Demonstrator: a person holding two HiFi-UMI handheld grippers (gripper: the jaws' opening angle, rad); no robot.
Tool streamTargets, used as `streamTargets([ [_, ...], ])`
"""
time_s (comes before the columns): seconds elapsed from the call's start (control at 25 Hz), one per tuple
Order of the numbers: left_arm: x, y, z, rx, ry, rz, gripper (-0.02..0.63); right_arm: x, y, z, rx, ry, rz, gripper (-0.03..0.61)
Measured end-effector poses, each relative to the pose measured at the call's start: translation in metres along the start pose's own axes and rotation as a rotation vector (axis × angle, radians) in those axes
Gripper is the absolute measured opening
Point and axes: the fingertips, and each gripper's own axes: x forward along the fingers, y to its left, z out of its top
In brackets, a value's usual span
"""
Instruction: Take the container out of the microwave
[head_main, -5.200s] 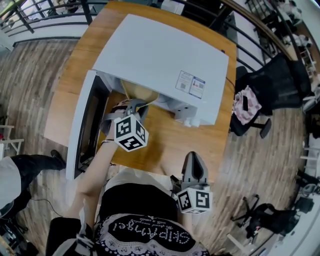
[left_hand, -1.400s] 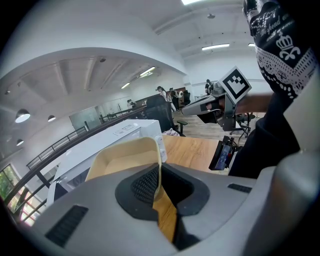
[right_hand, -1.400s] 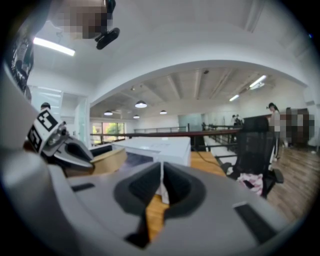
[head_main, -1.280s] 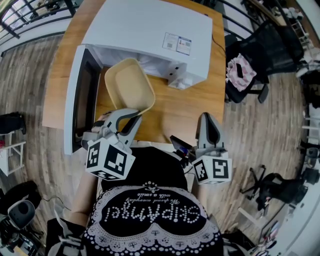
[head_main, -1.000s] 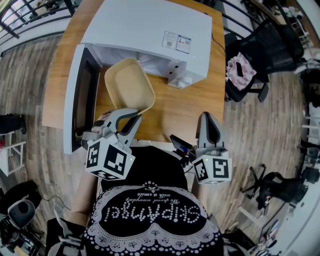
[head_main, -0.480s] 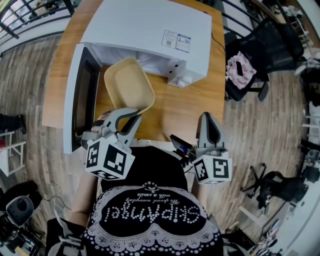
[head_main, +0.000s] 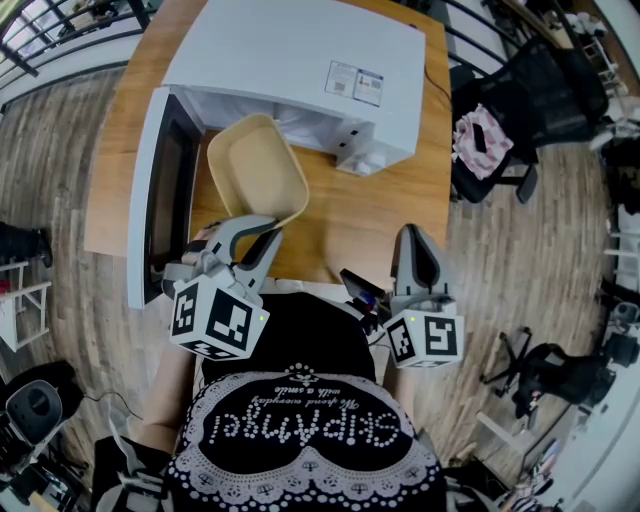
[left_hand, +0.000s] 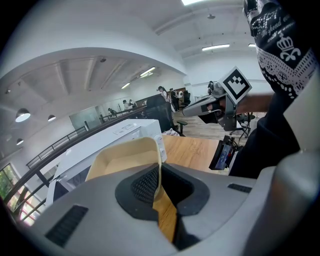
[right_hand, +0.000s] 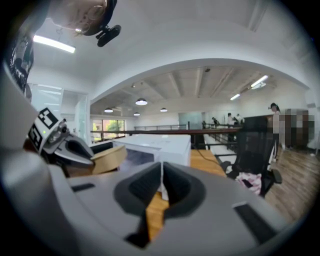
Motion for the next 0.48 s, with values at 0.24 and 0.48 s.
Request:
streamTargets([
  [0.24, 0.0003, 0.0002, -0.0006, -0.004, 0.004, -0.001, 0.041, 0.0008, -0.0004, -0.0007, 0.001, 0.007, 0.001, 0.038],
  [0.48, 0.0008, 0.0007, -0.0013, -0.003, 0.009, -0.002, 0.041, 0.0020, -0.0005, -0.0022, 0.001, 0.013, 0.003, 0.038],
])
